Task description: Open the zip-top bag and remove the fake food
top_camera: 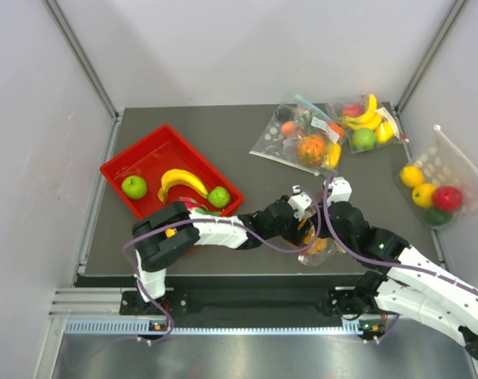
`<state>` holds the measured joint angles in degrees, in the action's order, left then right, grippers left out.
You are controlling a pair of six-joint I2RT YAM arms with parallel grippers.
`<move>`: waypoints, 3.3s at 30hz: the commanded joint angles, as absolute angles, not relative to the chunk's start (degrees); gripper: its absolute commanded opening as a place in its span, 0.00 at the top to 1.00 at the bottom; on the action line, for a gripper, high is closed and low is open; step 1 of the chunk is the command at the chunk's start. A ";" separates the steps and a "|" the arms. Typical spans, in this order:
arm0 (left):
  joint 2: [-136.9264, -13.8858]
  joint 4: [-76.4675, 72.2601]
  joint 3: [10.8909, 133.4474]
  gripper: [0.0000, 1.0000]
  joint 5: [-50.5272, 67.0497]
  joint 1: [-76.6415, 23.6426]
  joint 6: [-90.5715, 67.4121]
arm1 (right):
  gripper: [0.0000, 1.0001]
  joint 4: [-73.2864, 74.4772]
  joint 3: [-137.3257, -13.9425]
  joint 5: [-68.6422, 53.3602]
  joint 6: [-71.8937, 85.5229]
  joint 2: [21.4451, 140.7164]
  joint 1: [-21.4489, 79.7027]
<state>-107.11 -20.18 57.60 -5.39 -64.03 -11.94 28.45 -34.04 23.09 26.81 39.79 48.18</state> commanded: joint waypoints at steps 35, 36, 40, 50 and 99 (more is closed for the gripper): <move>-105.75 -31.90 52.57 1.00 -2.73 -65.21 -4.21 | 1.00 25.84 -34.10 23.90 27.51 37.70 48.16; -104.60 -32.08 51.95 1.00 -2.20 -65.30 -4.57 | 1.00 26.19 -34.10 24.25 27.51 37.62 48.16; -98.10 -30.95 49.31 1.00 -2.02 -65.30 -6.41 | 1.00 26.54 -33.93 24.78 27.68 37.79 48.08; -89.13 -19.79 48.08 1.00 -2.81 -65.21 -5.98 | 1.00 29.43 -34.45 27.15 27.60 37.35 47.81; -71.26 -2.20 48.76 1.00 -10.80 -5.02 -14.77 | 1.00 30.15 -35.69 26.72 26.10 36.04 46.93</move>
<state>-67.77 1.15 44.58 -9.80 -7.11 -14.31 30.94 -33.89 27.35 26.98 37.28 47.51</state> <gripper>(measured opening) 0.081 0.004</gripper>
